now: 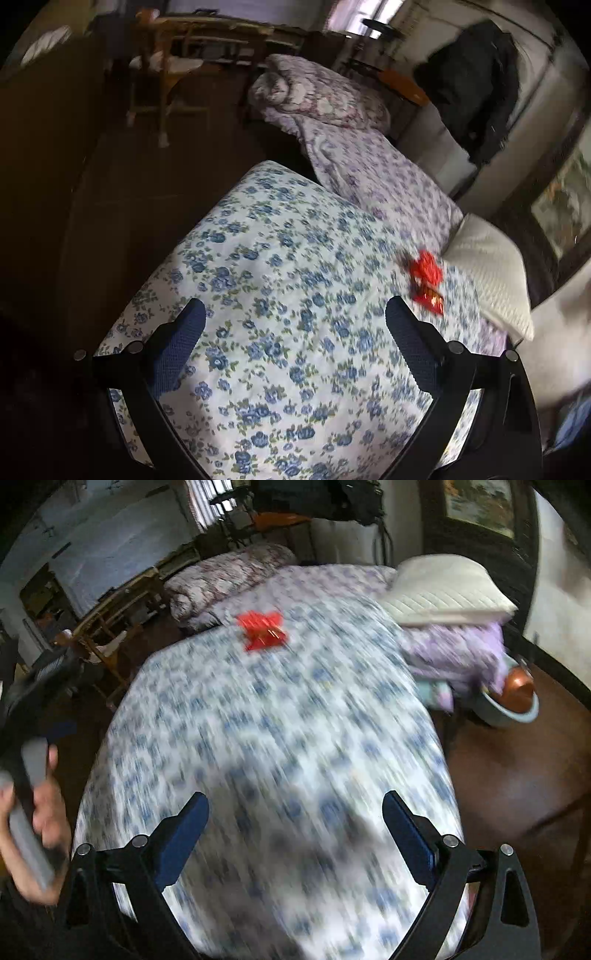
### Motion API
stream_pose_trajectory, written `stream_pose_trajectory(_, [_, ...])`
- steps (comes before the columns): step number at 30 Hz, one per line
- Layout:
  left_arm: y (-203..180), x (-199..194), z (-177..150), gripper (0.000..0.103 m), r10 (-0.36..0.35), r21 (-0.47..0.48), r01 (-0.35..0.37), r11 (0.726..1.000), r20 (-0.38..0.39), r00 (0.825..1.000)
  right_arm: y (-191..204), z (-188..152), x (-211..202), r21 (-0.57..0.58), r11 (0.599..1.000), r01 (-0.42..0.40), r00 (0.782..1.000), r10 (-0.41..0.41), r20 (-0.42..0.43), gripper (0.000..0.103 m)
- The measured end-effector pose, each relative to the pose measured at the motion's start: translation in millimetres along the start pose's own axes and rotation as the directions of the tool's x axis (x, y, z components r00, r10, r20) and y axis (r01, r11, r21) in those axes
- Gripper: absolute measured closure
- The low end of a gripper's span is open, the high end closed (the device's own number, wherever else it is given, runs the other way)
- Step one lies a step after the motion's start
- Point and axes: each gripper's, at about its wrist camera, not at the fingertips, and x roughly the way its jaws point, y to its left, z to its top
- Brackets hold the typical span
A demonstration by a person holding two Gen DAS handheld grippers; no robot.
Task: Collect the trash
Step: 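Move both tools back up over the bed toward the remaining items, then grasp the red snack packet with the right tool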
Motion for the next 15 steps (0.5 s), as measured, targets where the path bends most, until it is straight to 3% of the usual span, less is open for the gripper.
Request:
stream_pose_trajectory(4, [7.0,-0.1,2.3,0.009,0.014,-0.008,-0.013,1.0,0.008,1.0,28.7,74.4,43.7,-0.216,0.976,0.02,0.999,-0.009,0.054,0.01])
stream_pose_trajectory(6, [5.6,4.0,3.7,0.009,0.008,0.0,-0.008,1.0,-0.005,1.0,38.2,107.2,78.7,-0.343,0.939,-0.025,0.999,0.032,0.014,0.01])
stream_pose_trajectory(10, [-1.7,12.9,5.2,0.009,0.019,0.022,-0.019,1.0,-0.011,1.0,39.1,135.0,128.2,-0.428,0.904,-0.027,0.996,-0.011,-0.087,0.011])
stream_pose_trajectory(15, [-10.0,23.9,5.9,0.009,0.002,0.041,-0.001,0.999,-0.037,0.999,44.4,142.4,160.2,-0.52,0.853,-0.037,0.991,-0.036,-0.13,0.011])
